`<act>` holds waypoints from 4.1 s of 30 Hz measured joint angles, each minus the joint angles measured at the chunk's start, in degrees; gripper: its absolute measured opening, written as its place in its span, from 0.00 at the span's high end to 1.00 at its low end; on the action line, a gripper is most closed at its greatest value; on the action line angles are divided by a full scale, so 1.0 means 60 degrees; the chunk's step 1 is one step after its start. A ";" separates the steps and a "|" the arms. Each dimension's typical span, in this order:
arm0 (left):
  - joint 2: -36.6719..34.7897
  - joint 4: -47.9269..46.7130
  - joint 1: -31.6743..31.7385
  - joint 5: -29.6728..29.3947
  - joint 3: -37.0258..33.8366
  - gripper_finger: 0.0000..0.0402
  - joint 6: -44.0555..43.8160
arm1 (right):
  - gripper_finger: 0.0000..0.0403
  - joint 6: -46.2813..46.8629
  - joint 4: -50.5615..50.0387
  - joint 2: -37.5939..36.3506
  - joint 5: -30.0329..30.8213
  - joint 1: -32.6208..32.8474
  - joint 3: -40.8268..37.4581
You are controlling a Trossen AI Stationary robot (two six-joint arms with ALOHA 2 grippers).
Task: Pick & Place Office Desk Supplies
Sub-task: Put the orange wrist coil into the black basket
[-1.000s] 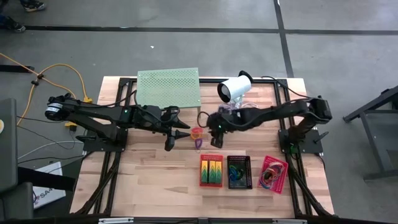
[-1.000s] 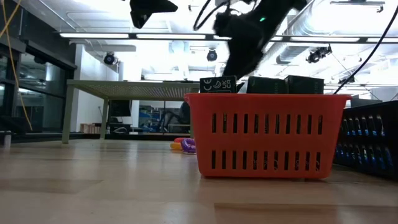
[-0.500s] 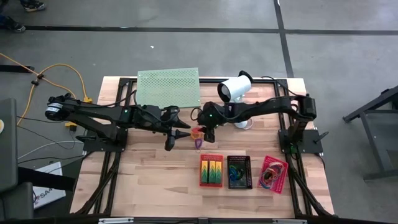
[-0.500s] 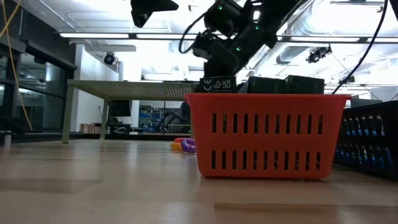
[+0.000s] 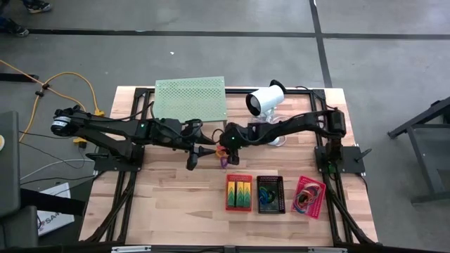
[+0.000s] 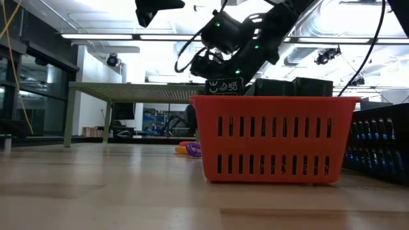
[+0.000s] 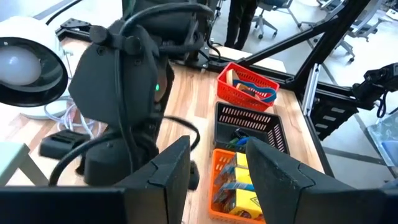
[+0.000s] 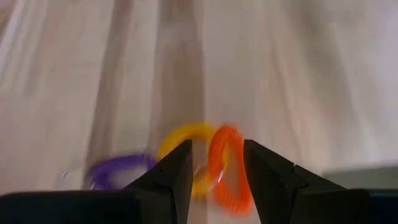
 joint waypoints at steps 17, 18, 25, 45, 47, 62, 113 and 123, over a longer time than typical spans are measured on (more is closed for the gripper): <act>0.0000 0.0204 0.0003 -0.0003 0.0000 0.62 0.0000 | 0.68 -0.0185 0.0214 0.0572 0.0939 0.0304 0.0011; 0.0000 0.0211 0.0004 0.0000 0.0002 0.62 0.0000 | 0.68 -0.0157 0.0109 0.0588 0.0948 0.0305 -0.0006; 0.0000 0.0232 0.0001 -0.0003 0.0003 0.62 0.0000 | 0.68 0.0056 0.0140 0.0756 0.0935 0.0300 -0.0014; 0.0000 0.0324 0.0000 -0.0004 0.0003 0.62 0.0000 | 0.83 0.0079 0.0133 0.0752 0.0860 0.0285 -0.0009; 0.0000 0.0324 0.0002 -0.0002 0.0002 0.62 0.0000 | 0.86 0.0079 0.0136 0.0752 0.0857 0.0285 -0.0009; 0.0000 0.0324 0.0000 0.0000 0.0003 0.62 0.0000 | 0.92 0.0000 0.0194 0.0734 0.0853 0.0289 -0.0005; -0.0007 0.0546 0.0003 -0.0004 0.0003 0.62 0.0000 | 0.93 0.8616 -0.6631 -0.2582 0.2284 0.3709 -0.0012; -0.0004 0.0680 0.0001 -0.0001 0.0003 0.62 0.0000 | 0.93 1.2965 -0.7604 -0.2683 0.2835 0.5565 -0.0005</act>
